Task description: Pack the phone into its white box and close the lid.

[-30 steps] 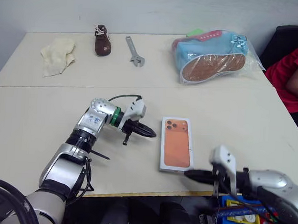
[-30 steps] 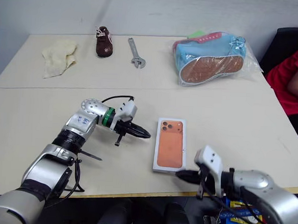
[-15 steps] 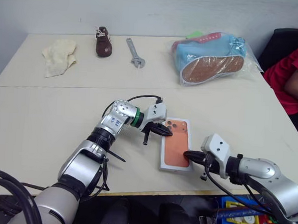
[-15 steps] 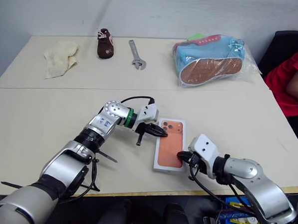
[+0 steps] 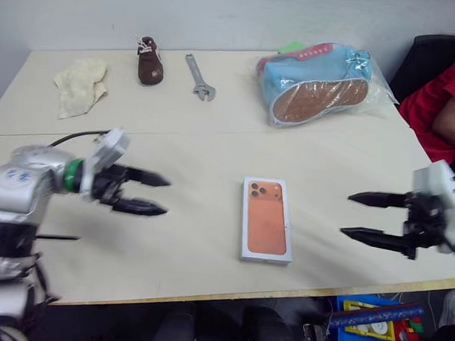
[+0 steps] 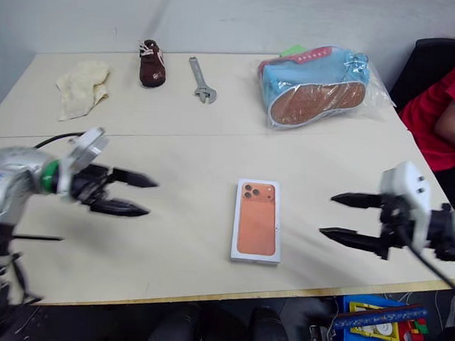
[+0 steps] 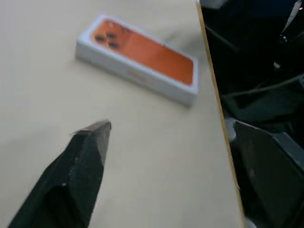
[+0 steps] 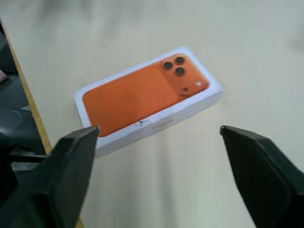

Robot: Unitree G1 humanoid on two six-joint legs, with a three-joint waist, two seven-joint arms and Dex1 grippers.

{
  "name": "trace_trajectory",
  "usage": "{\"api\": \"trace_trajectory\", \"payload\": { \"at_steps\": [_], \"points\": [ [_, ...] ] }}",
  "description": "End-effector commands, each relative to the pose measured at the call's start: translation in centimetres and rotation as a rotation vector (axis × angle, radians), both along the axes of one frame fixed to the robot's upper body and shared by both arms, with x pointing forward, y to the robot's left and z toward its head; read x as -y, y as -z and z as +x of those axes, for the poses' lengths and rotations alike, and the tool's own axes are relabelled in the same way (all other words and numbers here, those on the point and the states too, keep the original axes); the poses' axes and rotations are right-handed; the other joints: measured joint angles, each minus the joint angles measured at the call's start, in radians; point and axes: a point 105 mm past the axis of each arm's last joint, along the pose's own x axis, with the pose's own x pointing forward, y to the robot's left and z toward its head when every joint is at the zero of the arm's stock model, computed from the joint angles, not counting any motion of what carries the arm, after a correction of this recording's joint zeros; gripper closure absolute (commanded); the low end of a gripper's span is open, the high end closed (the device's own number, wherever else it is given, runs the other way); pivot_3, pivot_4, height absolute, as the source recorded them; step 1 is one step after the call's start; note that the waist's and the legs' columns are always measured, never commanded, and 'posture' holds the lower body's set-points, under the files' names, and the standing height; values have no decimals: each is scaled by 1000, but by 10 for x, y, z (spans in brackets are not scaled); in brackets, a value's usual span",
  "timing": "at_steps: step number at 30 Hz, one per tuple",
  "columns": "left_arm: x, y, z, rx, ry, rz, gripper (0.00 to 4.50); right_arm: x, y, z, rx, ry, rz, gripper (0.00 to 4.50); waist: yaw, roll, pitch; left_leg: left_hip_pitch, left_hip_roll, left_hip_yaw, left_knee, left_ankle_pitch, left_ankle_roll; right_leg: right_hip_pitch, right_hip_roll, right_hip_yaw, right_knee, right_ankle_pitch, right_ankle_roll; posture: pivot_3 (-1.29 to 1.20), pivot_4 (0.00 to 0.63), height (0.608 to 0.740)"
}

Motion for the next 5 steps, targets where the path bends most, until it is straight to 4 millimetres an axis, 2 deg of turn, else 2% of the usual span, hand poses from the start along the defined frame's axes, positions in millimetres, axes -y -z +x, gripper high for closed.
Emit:
{"api": "trace_trajectory", "payload": {
  "at_steps": [1, 5],
  "points": [
    [-12, -22, -20, 96, -78, -10, 0, 14, -9, -2, 16, -13, -34, 24, 7, 0, 0, 0, 0, 0, -1, 0, 0, 0, -1, 0, -1, 0, -1, 0, 150, 740],
    [-14, -24, -29, 124, -161, -36, 0, 8, -7, -3, 7, -59, -10, 24, 12, 1, 0, -1, 0, 0, -3, 0, 0, -2, -2, -1, -1, 0, -1, 0, 150, 740]
  ]
}}
